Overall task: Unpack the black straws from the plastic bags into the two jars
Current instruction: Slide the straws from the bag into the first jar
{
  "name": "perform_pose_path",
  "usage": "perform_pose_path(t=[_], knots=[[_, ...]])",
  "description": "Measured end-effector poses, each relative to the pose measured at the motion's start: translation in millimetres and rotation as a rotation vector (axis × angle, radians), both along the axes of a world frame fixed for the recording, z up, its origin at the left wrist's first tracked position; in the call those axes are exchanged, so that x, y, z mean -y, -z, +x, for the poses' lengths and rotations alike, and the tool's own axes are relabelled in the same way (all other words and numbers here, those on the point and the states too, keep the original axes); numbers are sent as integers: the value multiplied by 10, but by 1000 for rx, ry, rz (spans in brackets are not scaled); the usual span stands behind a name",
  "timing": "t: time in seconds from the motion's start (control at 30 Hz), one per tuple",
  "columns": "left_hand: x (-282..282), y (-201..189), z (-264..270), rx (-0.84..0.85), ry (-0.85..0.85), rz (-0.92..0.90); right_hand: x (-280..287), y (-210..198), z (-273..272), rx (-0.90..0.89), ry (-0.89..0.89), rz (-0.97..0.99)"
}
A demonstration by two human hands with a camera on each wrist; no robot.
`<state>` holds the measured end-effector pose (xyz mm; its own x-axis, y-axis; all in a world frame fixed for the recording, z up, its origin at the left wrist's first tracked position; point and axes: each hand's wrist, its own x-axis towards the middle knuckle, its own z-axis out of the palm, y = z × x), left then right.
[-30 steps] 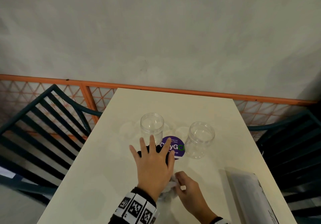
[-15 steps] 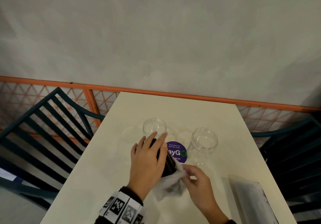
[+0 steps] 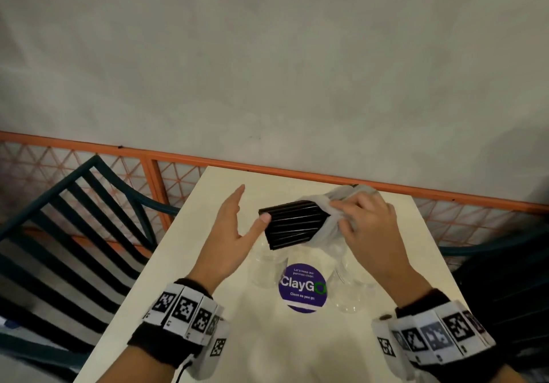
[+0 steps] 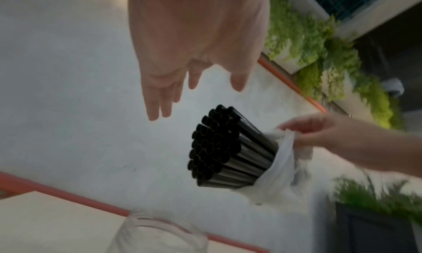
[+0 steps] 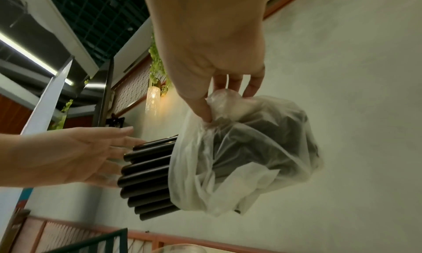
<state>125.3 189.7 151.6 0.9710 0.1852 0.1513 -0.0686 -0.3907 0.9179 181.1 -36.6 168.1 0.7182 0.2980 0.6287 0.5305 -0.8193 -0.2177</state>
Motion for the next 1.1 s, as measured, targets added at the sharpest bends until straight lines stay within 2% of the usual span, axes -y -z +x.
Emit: perform_pose_path(t=[0.1,0.17,0.3,0.53,0.77,1.1], knots=[[71,163,218,-90,116,210,-115,3,175,51,-3,-107],[176,326,345,-120,140,232,-200,14,240,66,-1,-186],[303,663,530,-105,22,171,-341,39,340,98,-22,-292],[360,1055,605,-22,-154,250,-493,112,386,163,-129,-414],[342,1234,582,-7,-143,204,-609,199,378,250,-206,-542],[269,1260,668,-144,-70,494,-733,39,354,261,-317,-803]])
